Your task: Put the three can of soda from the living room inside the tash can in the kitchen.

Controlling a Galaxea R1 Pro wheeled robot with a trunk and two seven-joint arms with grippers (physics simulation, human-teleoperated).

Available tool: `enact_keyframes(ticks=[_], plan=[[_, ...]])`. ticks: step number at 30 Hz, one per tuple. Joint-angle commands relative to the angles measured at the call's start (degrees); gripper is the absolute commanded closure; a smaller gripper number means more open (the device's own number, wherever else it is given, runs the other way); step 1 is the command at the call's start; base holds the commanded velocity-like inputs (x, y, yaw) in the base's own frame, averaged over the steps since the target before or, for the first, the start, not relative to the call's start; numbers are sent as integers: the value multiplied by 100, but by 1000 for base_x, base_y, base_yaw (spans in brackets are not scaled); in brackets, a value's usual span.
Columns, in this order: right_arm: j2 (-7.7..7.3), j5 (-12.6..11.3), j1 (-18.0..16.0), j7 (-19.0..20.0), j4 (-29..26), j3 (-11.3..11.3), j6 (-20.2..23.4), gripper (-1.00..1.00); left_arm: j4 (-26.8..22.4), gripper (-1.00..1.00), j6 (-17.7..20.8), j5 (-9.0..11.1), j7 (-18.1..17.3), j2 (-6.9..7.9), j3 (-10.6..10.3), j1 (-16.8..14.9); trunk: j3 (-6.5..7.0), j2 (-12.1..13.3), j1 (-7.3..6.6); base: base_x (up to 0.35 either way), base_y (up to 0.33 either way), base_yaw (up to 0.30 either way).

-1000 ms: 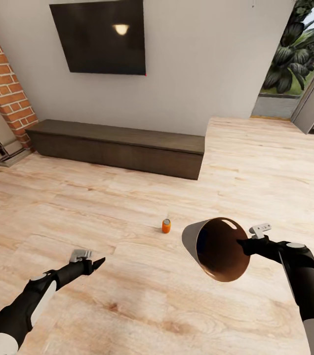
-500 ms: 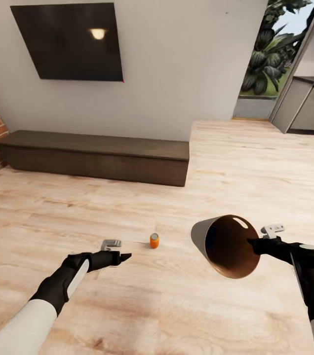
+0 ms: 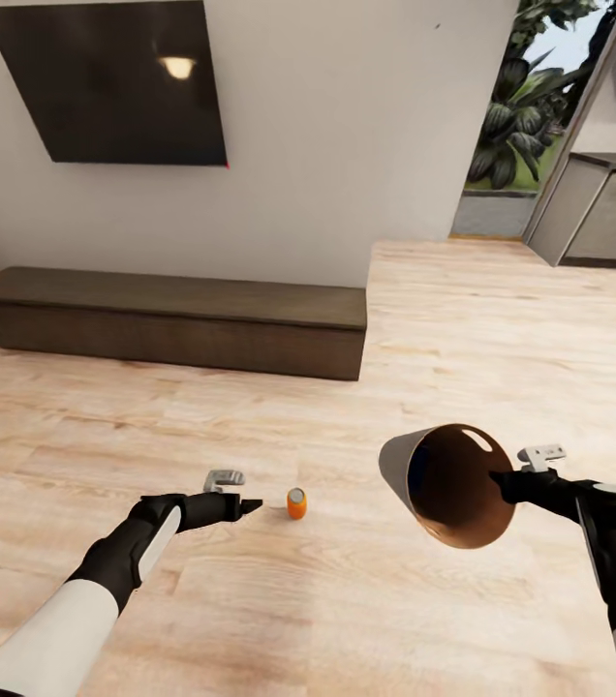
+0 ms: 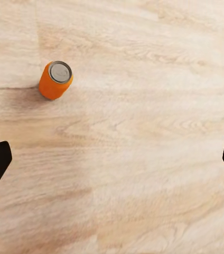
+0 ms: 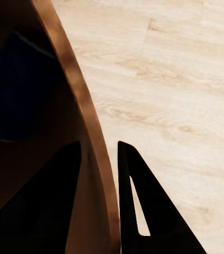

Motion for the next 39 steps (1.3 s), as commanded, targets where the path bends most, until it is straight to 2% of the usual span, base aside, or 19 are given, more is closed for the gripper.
enact_keyframes(ticks=[1, 10, 14, 20, 32, 39], plan=[[3, -124, -4, 39, -5, 7, 38, 100, -1, -100, -1, 1, 0, 0, -1, 0, 1, 0, 0, 324, 0, -1], [-20, -106, -2, 35, 22, 41, 53, 100, -2, -100, -10, 4, 71, -2, 1, -1, 1, 0, 0, 324, 0, 0], [-31, 70, -3, 36, 36, 8, 58, 100, 1, -100, -9, 3, 75, -7, 8, -1, 8, 0, 0, 324, 0, -46], [-33, 180, -4, 38, 39, -20, 64, 100, 2, -100, -23, 3, 81, -9, 11, -1, 41, 0, 0, 324, 0, -136], [43, 205, -4, 23, 31, 41, 70, 100, 3, -100, -27, 2, 89, -10, 8, -2, 126, 0, 0, 324, 0, -169], [52, 226, -4, 30, 23, 61, 210, 100, 1, -100, -16, 8, 94, -10, 11, -1, 140, 0, 0, 235, 0, -48]])
